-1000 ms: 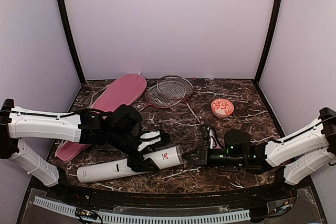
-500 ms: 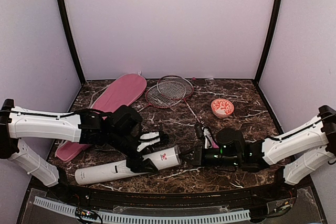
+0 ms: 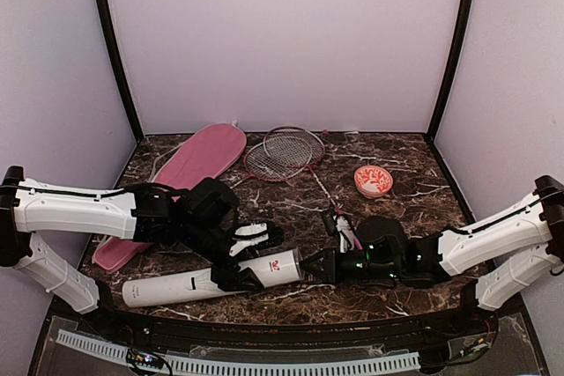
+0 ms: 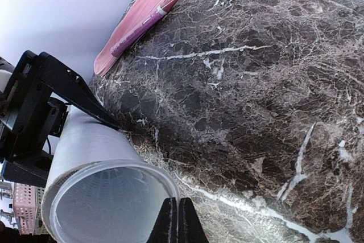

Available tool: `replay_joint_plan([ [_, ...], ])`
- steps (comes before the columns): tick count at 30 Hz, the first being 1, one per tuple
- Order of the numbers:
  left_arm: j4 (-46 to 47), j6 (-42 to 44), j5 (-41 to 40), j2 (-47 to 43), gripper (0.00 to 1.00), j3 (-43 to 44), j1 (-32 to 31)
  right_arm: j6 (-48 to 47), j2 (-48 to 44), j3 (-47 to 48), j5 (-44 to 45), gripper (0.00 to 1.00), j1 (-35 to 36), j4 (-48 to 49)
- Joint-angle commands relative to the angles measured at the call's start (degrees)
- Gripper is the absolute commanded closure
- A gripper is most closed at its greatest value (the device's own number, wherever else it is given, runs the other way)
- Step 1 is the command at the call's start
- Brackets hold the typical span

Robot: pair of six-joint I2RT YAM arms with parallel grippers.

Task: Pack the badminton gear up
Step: Close the tube cap on the shuttle tube.

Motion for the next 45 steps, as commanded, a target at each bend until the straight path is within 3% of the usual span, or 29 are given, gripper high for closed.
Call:
replay_joint_plan([
  [1,4.3,-0.1,-0.1,-1.1,0.31,1.5,0.1,-4.2,0.5,1.1,-4.0,1.0,1.8,-1.0],
  [45,3.8,-0.1,0.5,0.2,0.31,1.9,0.1,-5.7,2.9,11.2,3.1,1.0,2.7,-12.1],
])
